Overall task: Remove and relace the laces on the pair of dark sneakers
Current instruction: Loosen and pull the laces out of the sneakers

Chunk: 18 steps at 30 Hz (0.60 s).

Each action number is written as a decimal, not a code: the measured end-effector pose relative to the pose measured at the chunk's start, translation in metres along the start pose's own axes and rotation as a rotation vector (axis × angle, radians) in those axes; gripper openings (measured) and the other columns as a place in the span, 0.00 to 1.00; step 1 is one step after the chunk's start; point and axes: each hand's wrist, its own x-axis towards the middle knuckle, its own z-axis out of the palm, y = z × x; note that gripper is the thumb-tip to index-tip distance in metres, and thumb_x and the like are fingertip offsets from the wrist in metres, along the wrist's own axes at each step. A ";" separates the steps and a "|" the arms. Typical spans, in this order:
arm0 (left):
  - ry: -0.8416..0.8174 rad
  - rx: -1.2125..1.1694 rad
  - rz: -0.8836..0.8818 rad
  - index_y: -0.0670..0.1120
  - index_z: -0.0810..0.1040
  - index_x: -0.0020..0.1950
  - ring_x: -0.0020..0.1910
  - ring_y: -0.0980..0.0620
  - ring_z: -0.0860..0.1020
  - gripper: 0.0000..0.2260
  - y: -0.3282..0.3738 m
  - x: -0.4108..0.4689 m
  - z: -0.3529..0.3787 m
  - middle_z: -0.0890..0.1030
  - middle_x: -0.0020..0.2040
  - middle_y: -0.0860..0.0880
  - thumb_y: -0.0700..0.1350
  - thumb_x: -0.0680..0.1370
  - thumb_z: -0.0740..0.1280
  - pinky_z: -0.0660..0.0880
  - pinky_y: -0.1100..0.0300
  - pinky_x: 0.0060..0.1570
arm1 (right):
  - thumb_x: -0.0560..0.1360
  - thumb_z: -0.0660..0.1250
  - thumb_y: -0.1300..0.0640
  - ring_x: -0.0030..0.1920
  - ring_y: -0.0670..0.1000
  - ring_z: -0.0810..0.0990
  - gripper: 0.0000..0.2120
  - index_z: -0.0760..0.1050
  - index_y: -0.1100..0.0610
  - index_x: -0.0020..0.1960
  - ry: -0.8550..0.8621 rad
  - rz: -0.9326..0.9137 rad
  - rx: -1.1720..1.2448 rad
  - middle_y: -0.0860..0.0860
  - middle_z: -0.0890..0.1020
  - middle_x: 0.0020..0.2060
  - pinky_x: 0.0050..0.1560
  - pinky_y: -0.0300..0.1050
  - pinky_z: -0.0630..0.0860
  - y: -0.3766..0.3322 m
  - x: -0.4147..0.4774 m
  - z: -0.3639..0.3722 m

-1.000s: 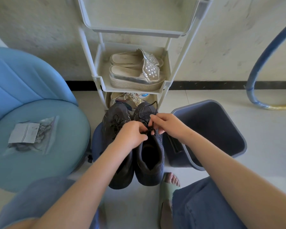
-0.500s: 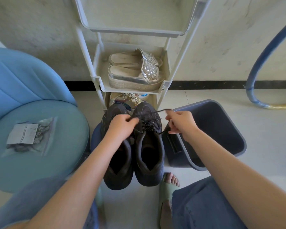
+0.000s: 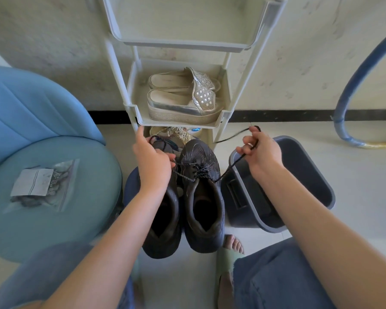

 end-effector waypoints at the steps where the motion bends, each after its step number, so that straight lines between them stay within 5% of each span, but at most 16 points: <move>1: 0.027 0.071 0.040 0.51 0.58 0.75 0.39 0.52 0.79 0.28 -0.002 0.001 0.001 0.64 0.65 0.44 0.29 0.78 0.52 0.79 0.61 0.35 | 0.81 0.54 0.63 0.20 0.48 0.68 0.08 0.72 0.59 0.53 -0.028 -0.001 -0.056 0.51 0.76 0.26 0.28 0.42 0.77 0.000 0.002 0.000; 4: -0.082 0.413 0.056 0.51 0.63 0.73 0.68 0.43 0.66 0.27 -0.007 -0.003 0.004 0.49 0.75 0.46 0.31 0.77 0.57 0.71 0.50 0.63 | 0.82 0.57 0.60 0.34 0.53 0.78 0.10 0.71 0.62 0.61 -0.108 0.005 -0.562 0.57 0.80 0.41 0.37 0.48 0.82 0.008 0.003 -0.001; 6: -0.095 0.596 0.147 0.52 0.67 0.71 0.76 0.41 0.52 0.26 -0.007 -0.009 0.005 0.45 0.77 0.45 0.30 0.76 0.59 0.60 0.48 0.71 | 0.81 0.58 0.48 0.38 0.53 0.79 0.16 0.74 0.62 0.51 -0.124 -0.063 -1.103 0.56 0.79 0.40 0.40 0.51 0.81 0.012 -0.002 0.001; 8: -0.142 0.880 0.285 0.52 0.72 0.66 0.77 0.42 0.44 0.19 -0.007 -0.013 0.006 0.50 0.77 0.44 0.37 0.77 0.62 0.51 0.46 0.74 | 0.78 0.54 0.35 0.37 0.54 0.79 0.26 0.70 0.58 0.38 -0.117 -0.166 -1.647 0.54 0.77 0.36 0.41 0.48 0.78 0.014 -0.009 0.004; 9: -0.208 0.987 0.329 0.52 0.74 0.64 0.77 0.43 0.48 0.15 -0.009 -0.014 0.007 0.58 0.76 0.45 0.42 0.78 0.63 0.52 0.47 0.73 | 0.77 0.54 0.34 0.38 0.54 0.80 0.27 0.70 0.58 0.38 -0.121 -0.249 -1.775 0.53 0.78 0.36 0.44 0.48 0.79 0.014 -0.011 0.006; 12: -0.482 1.074 0.223 0.53 0.73 0.65 0.68 0.49 0.69 0.20 -0.017 -0.018 0.011 0.76 0.64 0.52 0.56 0.75 0.67 0.60 0.52 0.67 | 0.78 0.64 0.47 0.45 0.53 0.79 0.12 0.77 0.57 0.46 -0.314 -0.496 -1.669 0.50 0.78 0.42 0.49 0.49 0.77 0.024 -0.014 0.013; 15: -0.561 1.368 0.279 0.52 0.69 0.70 0.72 0.46 0.62 0.28 -0.027 -0.022 0.016 0.74 0.66 0.50 0.61 0.73 0.66 0.54 0.50 0.69 | 0.75 0.69 0.53 0.54 0.51 0.73 0.08 0.78 0.53 0.53 -0.542 -0.599 -1.756 0.49 0.75 0.50 0.53 0.46 0.71 0.043 -0.016 0.020; 18: -0.543 1.382 0.254 0.52 0.69 0.69 0.74 0.47 0.58 0.27 -0.031 -0.019 0.016 0.74 0.67 0.50 0.62 0.74 0.65 0.46 0.46 0.72 | 0.75 0.69 0.55 0.54 0.54 0.77 0.08 0.79 0.55 0.54 -0.599 -0.412 -1.809 0.52 0.80 0.52 0.56 0.48 0.74 0.051 -0.011 0.023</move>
